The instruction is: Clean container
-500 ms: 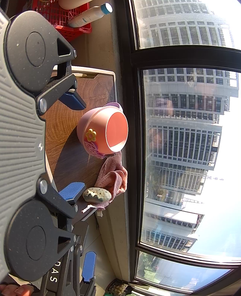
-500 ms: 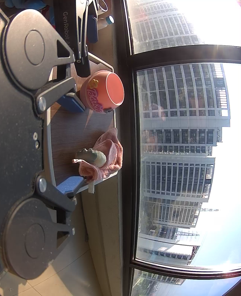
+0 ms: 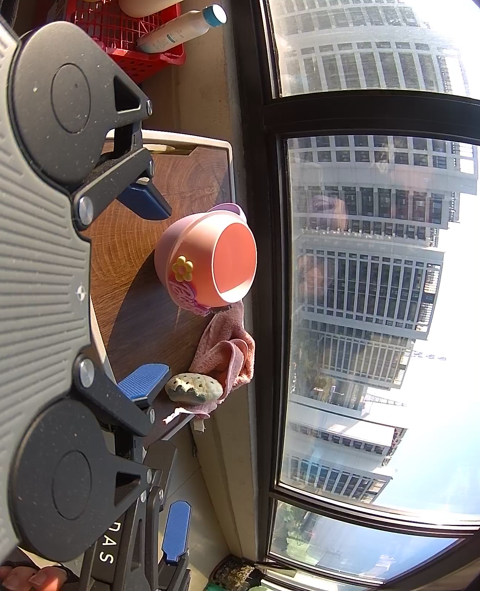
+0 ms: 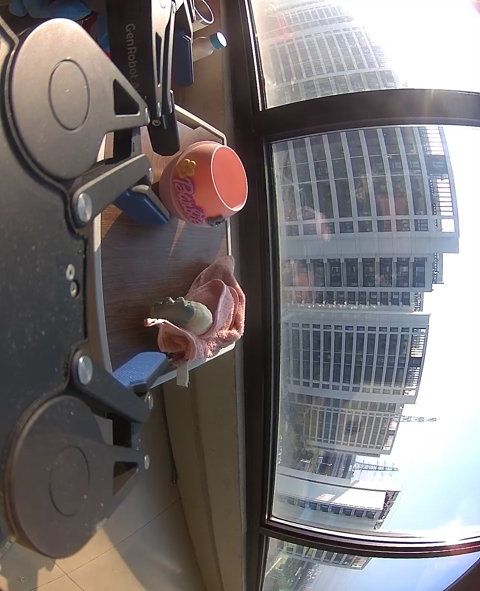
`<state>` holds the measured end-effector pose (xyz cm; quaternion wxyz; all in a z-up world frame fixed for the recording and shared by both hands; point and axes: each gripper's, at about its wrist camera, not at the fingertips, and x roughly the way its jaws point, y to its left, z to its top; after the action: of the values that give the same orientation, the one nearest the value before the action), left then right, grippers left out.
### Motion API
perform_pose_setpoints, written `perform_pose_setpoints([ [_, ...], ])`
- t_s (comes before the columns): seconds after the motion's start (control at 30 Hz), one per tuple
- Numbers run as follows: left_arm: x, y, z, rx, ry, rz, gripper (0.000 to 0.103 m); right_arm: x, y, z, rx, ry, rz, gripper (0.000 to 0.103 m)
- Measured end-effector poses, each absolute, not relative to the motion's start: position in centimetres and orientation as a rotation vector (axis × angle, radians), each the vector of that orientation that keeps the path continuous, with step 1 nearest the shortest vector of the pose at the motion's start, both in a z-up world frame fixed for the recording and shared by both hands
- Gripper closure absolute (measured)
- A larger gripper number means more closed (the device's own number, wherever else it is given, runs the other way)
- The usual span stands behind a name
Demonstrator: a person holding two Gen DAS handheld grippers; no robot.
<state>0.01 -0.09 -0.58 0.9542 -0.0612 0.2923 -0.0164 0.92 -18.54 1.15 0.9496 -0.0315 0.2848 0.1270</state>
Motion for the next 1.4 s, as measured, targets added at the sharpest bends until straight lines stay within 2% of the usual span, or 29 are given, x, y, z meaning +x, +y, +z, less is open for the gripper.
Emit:
perform_pose_setpoints([
  [0.5, 0.3, -0.1, -0.6, -0.137, 0.618, -0.046, 0.018, 1.0, -18.6, 1.3, -0.064, 0.588, 0.259, 0.027],
  [0.7, 2.1, 0.4, -0.2, -0.096, 0.701, -0.092, 0.018, 3.5, -19.1, 2.2, 0.012, 0.733, 0.286, 0.027],
  [0.9, 4.7, 1.0, 0.5, 0.018, 0.728, -0.17, 0.018, 8.0, -19.2, 3.2, -0.09, 0.752, 0.328, 0.027],
  [1.17, 8.9, 1.0, 0.8, 0.222, 0.723, -0.395, 0.018, 12.9, -19.8, 1.3, -0.167, 0.767, 0.358, 0.027],
  [1.4, 12.1, 0.9, -0.3, 0.529, 0.759, -0.609, 0.018, 16.5, -20.4, 0.3, -0.17, 0.771, 0.378, 0.027],
])
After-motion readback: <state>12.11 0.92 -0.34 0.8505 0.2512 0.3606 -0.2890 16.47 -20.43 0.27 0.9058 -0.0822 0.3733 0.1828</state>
